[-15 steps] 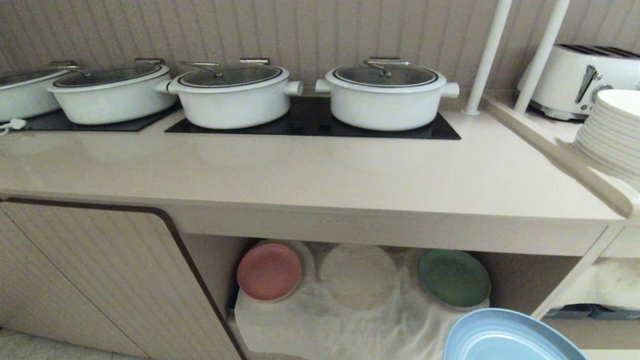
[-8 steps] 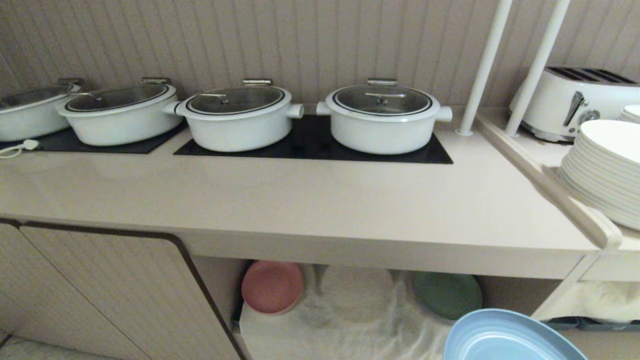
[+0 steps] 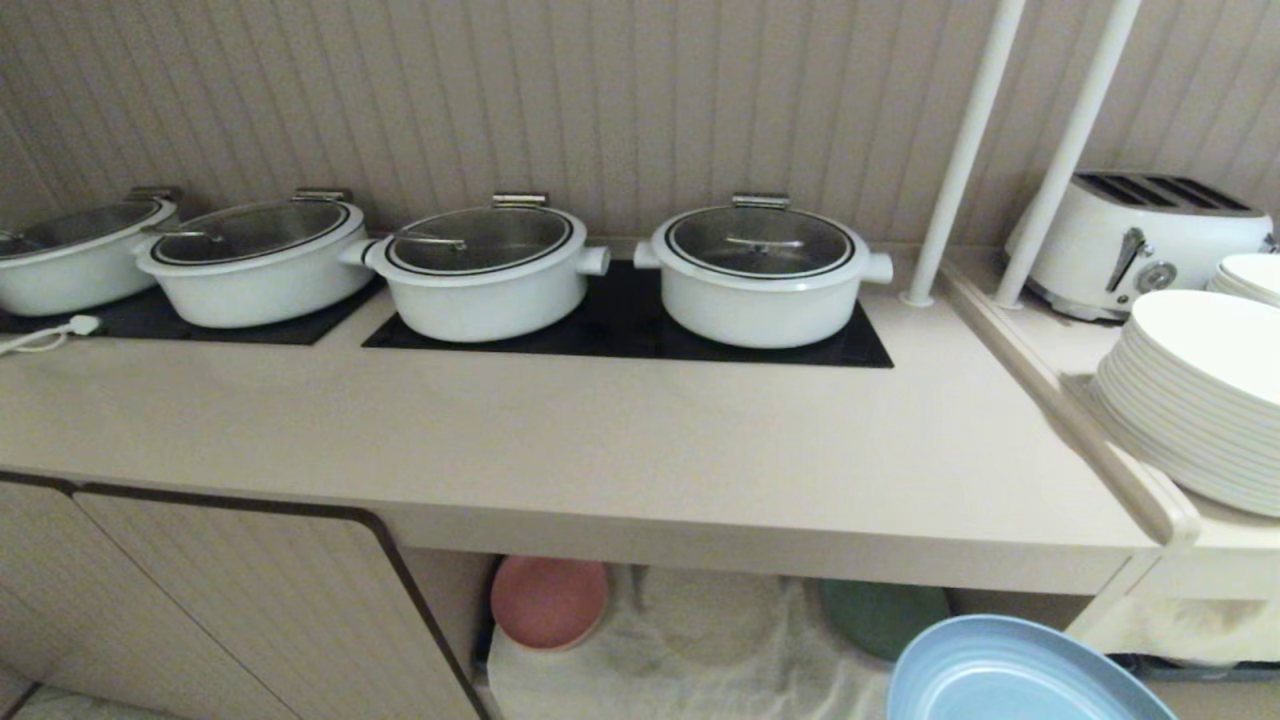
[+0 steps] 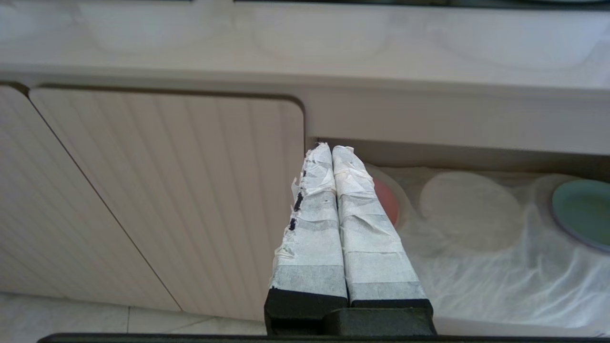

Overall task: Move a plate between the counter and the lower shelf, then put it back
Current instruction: Put the plate

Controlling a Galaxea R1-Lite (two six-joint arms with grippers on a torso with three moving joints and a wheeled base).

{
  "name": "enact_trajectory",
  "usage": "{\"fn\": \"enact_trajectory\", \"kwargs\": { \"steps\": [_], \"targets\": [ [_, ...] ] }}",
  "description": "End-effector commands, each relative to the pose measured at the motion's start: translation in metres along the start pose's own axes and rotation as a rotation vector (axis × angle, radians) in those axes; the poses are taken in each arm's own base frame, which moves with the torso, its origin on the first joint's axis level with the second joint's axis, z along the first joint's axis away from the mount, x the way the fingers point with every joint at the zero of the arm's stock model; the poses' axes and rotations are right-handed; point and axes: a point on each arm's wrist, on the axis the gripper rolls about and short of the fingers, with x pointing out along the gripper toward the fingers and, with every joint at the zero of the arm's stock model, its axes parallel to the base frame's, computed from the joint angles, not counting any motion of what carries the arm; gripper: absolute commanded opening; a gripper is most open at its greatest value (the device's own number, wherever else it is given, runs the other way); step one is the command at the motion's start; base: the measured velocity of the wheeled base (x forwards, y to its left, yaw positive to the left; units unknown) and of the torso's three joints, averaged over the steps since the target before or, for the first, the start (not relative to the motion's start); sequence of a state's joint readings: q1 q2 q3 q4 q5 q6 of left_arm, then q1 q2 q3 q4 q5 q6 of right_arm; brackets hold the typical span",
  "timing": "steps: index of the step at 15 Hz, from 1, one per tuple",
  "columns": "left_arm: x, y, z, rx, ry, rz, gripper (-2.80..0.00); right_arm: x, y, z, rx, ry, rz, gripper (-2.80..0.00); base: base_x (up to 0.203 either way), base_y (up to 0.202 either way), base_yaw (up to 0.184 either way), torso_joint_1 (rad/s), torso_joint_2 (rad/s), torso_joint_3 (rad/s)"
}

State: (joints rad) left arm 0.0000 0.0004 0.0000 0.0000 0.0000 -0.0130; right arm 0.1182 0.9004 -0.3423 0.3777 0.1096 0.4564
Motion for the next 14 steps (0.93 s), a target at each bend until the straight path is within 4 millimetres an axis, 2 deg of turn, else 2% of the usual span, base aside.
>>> {"fn": "enact_trajectory", "kwargs": {
  "steps": [1, 8, 14],
  "targets": [
    [0.0000, 0.0000, 0.0000, -0.001, 0.000, 0.000, -2.80, 0.0000, 0.0001, 0.0002, 0.002, 0.002, 0.000, -2.80, 0.000, 0.000, 0.000, 0.182, -0.37, -0.178],
    [0.0000, 0.0000, 0.0000, -0.001, 0.000, 0.000, -2.80, -0.0002, 0.0002, 0.0001, 0.001, 0.004, -0.002, -2.80, 0.000, 0.000, 0.000, 0.162, -0.33, -0.173],
    [0.0000, 0.0000, 0.0000, -0.001, 0.000, 0.000, -2.80, 0.0000, 0.0004, 0.0006, 0.000, 0.001, -0.002, -2.80, 0.000, 0.000, 0.000, 0.009, -0.02, -0.009]
  ]
}}
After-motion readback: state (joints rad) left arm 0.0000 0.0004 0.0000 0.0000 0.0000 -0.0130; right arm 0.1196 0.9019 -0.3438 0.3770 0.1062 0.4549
